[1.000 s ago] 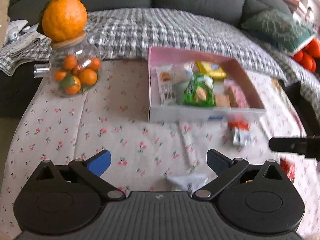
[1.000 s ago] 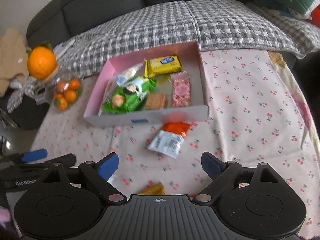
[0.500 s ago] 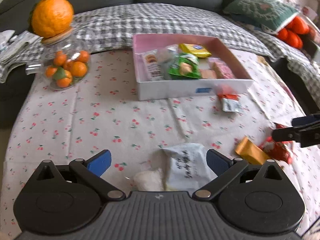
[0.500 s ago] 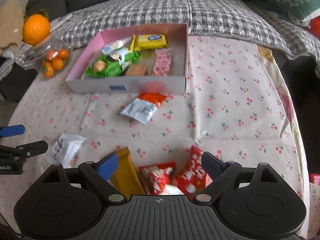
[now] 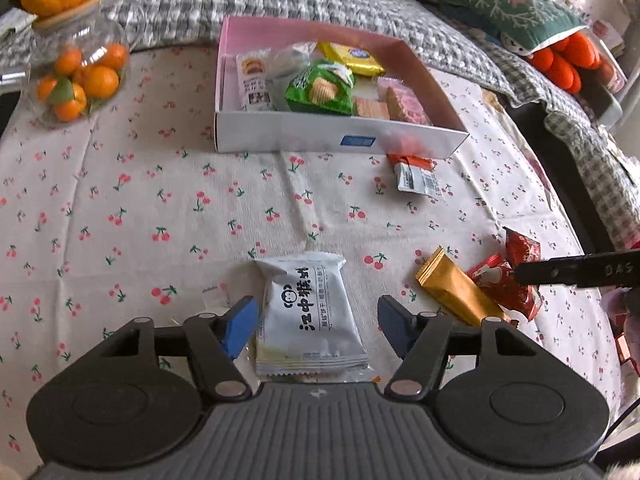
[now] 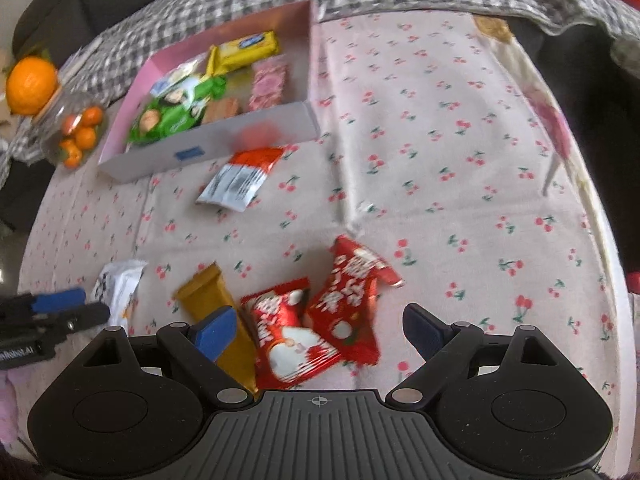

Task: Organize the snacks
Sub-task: 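Grasp the white biscuit packet with the left tool while the right tool grasps a red candy packet, then carry both packets into the pink box and open both tools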

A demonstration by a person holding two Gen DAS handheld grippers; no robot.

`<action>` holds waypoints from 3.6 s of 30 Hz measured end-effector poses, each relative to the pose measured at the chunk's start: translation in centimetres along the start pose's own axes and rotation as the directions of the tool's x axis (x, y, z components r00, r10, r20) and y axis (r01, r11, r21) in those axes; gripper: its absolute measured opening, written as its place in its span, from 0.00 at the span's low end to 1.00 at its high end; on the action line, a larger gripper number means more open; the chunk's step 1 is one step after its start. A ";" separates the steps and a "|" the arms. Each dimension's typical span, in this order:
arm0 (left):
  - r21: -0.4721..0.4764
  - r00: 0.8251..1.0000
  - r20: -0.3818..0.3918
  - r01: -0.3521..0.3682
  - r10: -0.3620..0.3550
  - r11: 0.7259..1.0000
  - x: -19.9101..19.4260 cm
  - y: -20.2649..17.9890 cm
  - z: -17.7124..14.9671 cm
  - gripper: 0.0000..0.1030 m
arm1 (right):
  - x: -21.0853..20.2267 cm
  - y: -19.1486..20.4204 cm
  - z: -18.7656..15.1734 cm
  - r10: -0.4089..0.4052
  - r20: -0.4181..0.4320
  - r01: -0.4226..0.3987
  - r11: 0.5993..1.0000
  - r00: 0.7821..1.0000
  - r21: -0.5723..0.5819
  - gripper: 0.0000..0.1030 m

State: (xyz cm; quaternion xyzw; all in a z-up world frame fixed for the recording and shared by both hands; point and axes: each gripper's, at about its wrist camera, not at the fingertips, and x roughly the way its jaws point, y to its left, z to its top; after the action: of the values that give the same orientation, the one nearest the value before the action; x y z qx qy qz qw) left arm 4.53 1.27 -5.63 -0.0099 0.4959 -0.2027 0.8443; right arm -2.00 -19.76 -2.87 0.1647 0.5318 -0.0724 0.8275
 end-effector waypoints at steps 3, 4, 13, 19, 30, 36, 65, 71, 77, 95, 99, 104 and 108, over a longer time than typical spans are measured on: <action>0.007 1.000 -0.010 -0.006 0.006 1.000 0.4 -0.2 0.0 0.57 | -0.3 -1.1 0.3 -0.015 0.010 0.015 0.999 1.000 0.040 0.89; 0.009 1.000 -0.013 -0.010 0.011 1.000 0.5 -0.2 0.0 0.56 | -0.4 -1.5 0.3 -0.030 0.009 0.029 0.998 1.000 0.058 0.89; -0.007 0.999 -0.045 -0.030 0.030 1.000 1.5 0.0 0.3 0.52 | 0.9 -2.3 0.2 -0.046 -0.034 0.050 0.989 0.998 0.139 0.68; 0.020 0.998 -0.048 -0.048 0.049 0.999 2.0 -0.5 0.4 0.52 | 1.5 -1.4 0.3 -0.048 -0.048 0.054 0.990 0.998 0.129 0.52; 0.015 0.997 -0.034 -0.065 0.065 0.998 1.8 -0.6 0.7 0.47 | 1.8 -0.8 0.5 -0.042 -0.041 0.046 0.992 0.998 0.114 0.36; 0.011 0.998 -0.018 -0.053 0.054 0.999 1.4 -0.8 0.9 0.45 | 1.3 -1.2 0.8 -0.050 -0.018 0.052 0.989 0.999 0.135 0.36; -0.089 0.997 0.078 0.002 0.005 0.996 -0.5 -0.8 4.0 0.44 | 0.4 1.3 4.0 0.056 0.050 -0.065 0.977 0.997 0.203 0.36; -0.109 0.994 0.107 0.020 -0.009 0.994 -0.7 -1.2 5.1 0.44 | 0.1 2.2 5.3 0.117 0.108 -0.140 0.958 0.987 0.249 0.36; -0.102 0.991 0.135 0.032 -0.018 0.994 -0.7 -1.9 6.4 0.44 | 0.3 2.9 7.0 0.175 0.183 -0.223 0.930 0.967 0.291 0.36; -0.050 0.971 0.227 0.090 -0.077 0.995 2.0 -2.9 13.1 0.44 | 3.4 0.8 9.9 0.229 0.328 -0.347 0.863 0.916 0.367 0.37; -0.039 0.969 0.230 0.100 -0.088 0.994 3.5 -3.5 14.3 0.44 | 3.9 0.5 10.0 0.228 0.330 -0.349 0.858 0.916 0.376 0.37; -0.025 0.967 0.239 0.098 -0.089 0.995 5.1 -3.9 15.4 0.44 | 4.4 0.2 10.0 0.234 0.340 -0.366 0.839 0.911 0.403 0.39; -0.031 0.967 0.237 0.101 -0.091 0.994 6.2 -3.9 16.1 0.44 | 4.5 0.3 10.1 0.233 0.345 -0.368 0.839 0.909 0.402 0.39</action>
State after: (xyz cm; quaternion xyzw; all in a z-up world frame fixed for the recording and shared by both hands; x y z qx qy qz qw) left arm 19.38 -7.48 -1.75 -0.0758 0.3953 -0.2302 0.8860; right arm 8.65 -22.81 -2.99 0.4251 0.3430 -0.0864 0.8332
